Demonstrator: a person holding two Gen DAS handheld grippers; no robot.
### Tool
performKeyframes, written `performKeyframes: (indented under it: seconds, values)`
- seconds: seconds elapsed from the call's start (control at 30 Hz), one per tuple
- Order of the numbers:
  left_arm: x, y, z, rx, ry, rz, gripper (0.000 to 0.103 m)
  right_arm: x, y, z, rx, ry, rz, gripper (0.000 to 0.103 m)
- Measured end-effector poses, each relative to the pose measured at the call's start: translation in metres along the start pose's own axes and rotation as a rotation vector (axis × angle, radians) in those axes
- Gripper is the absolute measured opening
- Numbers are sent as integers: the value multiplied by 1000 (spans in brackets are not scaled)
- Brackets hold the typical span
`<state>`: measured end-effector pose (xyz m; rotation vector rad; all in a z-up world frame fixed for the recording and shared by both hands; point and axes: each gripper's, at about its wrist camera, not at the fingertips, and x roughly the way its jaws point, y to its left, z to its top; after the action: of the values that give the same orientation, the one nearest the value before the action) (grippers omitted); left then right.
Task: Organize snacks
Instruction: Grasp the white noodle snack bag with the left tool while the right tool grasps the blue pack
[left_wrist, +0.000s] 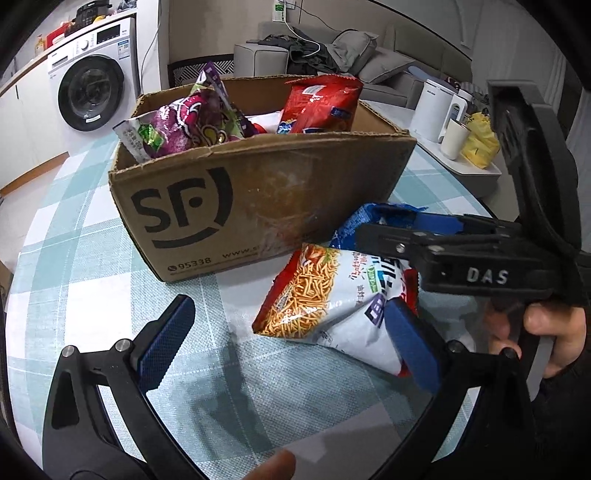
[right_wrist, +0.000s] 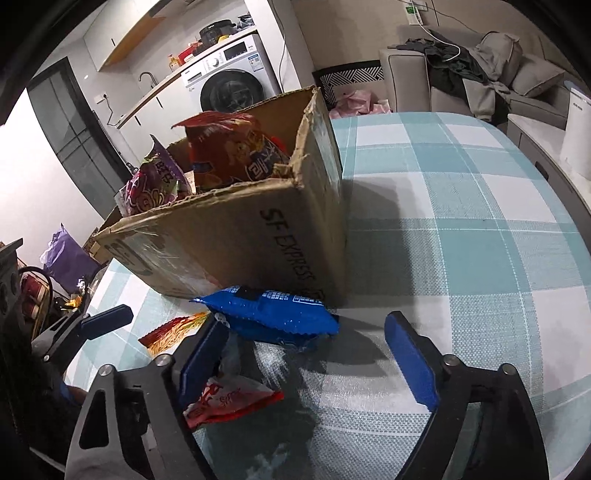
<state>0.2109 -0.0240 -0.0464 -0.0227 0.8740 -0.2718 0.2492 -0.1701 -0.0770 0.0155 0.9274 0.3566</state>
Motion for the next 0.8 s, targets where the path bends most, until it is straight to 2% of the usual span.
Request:
performKeyframes:
  seconds: [0.2,0.27,0.43,0.8]
  values:
    - [4,-3,-5,5,1,-3,102,11,0,2,9,17,20,75]
    - [5,-4,-5,6,4,-4,102,13,2,2,0,17,24,65]
    - [1,-6,-10,13,7,-12,102,8,7,0,-23,-6,41,48]
    - [1,-26,-6,66,15,-61,102,-9,3,-5,-43,-35,37,45]
